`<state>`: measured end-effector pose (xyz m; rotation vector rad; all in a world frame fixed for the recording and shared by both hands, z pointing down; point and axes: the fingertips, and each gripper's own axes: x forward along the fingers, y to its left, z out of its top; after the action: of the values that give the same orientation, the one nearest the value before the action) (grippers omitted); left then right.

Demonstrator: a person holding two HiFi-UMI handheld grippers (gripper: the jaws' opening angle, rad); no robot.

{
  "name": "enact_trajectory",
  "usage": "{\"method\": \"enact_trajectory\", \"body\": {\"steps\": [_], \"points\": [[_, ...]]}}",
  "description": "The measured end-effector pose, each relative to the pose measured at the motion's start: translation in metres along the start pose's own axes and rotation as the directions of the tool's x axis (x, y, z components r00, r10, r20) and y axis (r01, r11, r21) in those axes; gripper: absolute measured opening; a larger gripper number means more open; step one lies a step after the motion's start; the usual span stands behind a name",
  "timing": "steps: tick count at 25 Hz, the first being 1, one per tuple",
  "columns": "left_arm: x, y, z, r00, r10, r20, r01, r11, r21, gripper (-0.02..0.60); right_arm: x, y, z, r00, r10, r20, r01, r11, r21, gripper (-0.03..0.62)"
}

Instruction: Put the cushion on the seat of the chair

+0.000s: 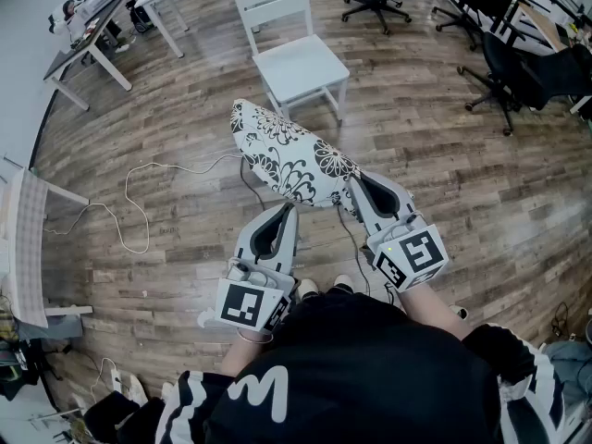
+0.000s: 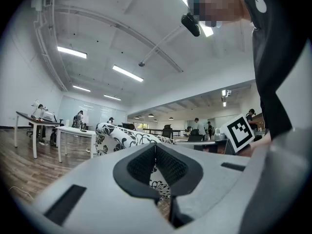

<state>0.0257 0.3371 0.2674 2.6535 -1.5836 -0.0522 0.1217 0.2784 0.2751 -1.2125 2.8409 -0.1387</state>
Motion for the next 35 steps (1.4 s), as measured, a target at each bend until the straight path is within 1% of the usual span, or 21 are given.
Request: {"method": "enact_trajectory", "body": {"steps": [11,16,20,24,29,35], "points": [[-0.001,-0.003,0.001,1.0,0.014,-0.003,-0.014,1.0,0.006,0.006,0.001,0.0,0.001,1.0,0.013,0.006,-0.013,1.0,0.003,0.029],[0.003,-0.003,0.001,1.0,0.004,0.005,-0.004,1.0,0.003,0.006,0.003,-0.001,0.0,1.0,0.01,0.003,-0.01,1.0,-0.005,0.029],[-0.002,-0.003,-0.002,1.0,0.0,0.011,0.0,1.0,0.002,0.006,-0.003,0.0,0.002,0.999,-0.004,0.043,0.004,1.0,0.011,0.031],[-0.008,0.004,-0.002,1.0,-0.004,0.014,0.004,1.0,0.002,0.006,0.0,0.006,0.006,0.998,-0.015,0.068,0.013,1.0,0.019,0.031],[-0.013,0.014,0.001,1.0,-0.011,0.019,0.011,1.0,-0.006,0.006,0.008,0.014,0.005,0.998,-0.024,0.064,0.023,1.0,0.016,0.031],[-0.016,0.03,-0.003,1.0,-0.023,0.02,0.023,1.0,-0.012,0.006,0.018,0.014,-0.001,0.996,-0.063,0.066,0.06,0.997,0.041,0.031]]}}
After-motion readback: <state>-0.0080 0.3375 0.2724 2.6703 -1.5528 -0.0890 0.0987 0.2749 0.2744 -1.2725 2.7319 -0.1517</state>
